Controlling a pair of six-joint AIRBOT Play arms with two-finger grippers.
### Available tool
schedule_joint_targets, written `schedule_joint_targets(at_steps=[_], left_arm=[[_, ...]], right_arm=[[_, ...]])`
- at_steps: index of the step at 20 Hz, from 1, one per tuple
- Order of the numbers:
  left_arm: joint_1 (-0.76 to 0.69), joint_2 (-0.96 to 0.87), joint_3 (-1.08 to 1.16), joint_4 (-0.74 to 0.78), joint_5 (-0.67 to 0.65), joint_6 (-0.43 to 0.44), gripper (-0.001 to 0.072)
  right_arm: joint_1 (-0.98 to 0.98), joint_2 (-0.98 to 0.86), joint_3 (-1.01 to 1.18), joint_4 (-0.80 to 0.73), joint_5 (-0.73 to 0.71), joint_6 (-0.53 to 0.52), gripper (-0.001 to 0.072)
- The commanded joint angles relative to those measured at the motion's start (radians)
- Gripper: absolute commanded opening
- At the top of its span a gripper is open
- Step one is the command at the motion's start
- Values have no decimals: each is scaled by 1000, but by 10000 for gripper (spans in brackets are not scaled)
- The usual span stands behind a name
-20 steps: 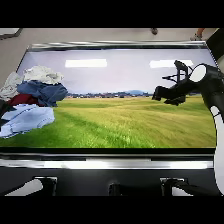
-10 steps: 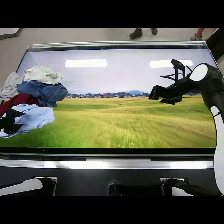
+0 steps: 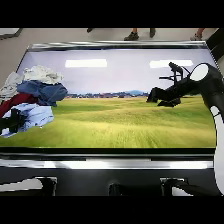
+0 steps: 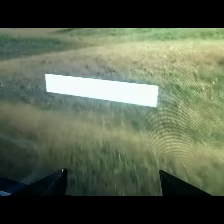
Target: Fold the shirts.
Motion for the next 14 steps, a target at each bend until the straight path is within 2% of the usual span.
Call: schedule_joint_targets(at_steps=[1, 4, 7, 9, 11, 14], left_arm=[[-4, 99, 11, -108, -68, 103, 34], [-53, 338, 11, -165, -101, 130, 34], [-191, 634, 11, -187, -126, 98, 34], [-351, 810, 11, -187, -105, 9, 34], [-547, 910, 11, -185, -67, -47, 34], [-854, 906, 11, -173, -10, -79, 33]], right_arm=[[-1, 1, 1, 0, 33, -1, 682], [-1, 2, 1, -14, 32, -3, 681], [-1, 2, 1, -16, 38, -3, 680], [-1, 2, 1, -16, 65, -4, 679], [-1, 8, 1, -24, 103, -15, 679], [-1, 62, 1, -100, 145, -18, 679]])
